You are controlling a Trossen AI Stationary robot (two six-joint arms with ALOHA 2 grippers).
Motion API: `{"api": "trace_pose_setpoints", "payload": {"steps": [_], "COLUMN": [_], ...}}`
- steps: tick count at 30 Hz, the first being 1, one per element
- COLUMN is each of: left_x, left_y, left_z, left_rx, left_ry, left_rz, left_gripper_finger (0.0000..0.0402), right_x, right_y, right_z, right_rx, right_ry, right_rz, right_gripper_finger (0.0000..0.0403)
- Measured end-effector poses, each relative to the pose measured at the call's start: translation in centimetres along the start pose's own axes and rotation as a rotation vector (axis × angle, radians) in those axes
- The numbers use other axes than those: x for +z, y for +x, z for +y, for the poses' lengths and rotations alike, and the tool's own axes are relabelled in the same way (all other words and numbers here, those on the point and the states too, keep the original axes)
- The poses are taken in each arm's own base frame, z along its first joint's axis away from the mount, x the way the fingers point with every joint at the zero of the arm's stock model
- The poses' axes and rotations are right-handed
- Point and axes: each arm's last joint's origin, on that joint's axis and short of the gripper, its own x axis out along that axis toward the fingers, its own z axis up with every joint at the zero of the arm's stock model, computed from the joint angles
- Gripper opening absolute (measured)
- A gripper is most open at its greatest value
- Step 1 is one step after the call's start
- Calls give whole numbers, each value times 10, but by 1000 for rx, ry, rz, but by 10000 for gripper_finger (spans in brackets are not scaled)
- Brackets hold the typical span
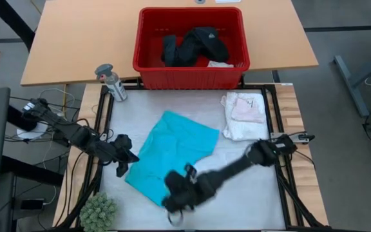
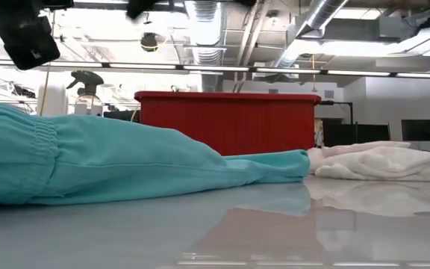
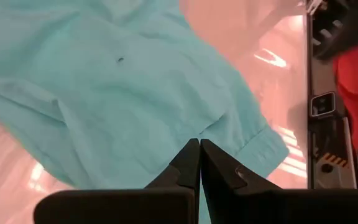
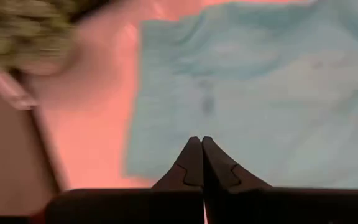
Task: Fold Laundry from Bin
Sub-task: Fold the light blue shorts
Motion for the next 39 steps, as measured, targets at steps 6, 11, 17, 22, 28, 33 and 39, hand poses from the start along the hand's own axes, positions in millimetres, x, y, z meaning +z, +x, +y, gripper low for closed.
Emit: {"api": "trace_pose_setpoints", "payload": {"steps": [6, 11, 17, 22, 28, 33, 39], "left_x": [1, 4, 8, 12, 20, 24, 28], "left_y": [-1, 0, 4, 4, 2, 1, -1], "left_z": [-11, -15, -11, -15, -17, -16, -15], "left_rx": [-87, -101, -17, -49, -6, 52, 114], "left_ry": [25, 56, 29, -8, -55, -93, -147], "left_rz": [-39, -92, -150, -190, -328, -429, -523], "left_gripper_finger": [0, 0, 0, 0, 0, 0, 0], "right_x": [-41, -44, -34, -24, -25, -12, 16], "right_y": [-39, -59, -55, -71, -120, -173, -274], "right_z": [37, 41, 32, 24, 1, -27, -91], "right_rx": [49, 41, -19, 24, -30, -134, -28], "right_ry": [-56, -137, -288, -427, -602, -744, -710], "right_rz": [-199, -261, -251, -186, -111, -198, -294], "right_gripper_finger": [13, 13, 13, 15, 18, 17, 17]}}
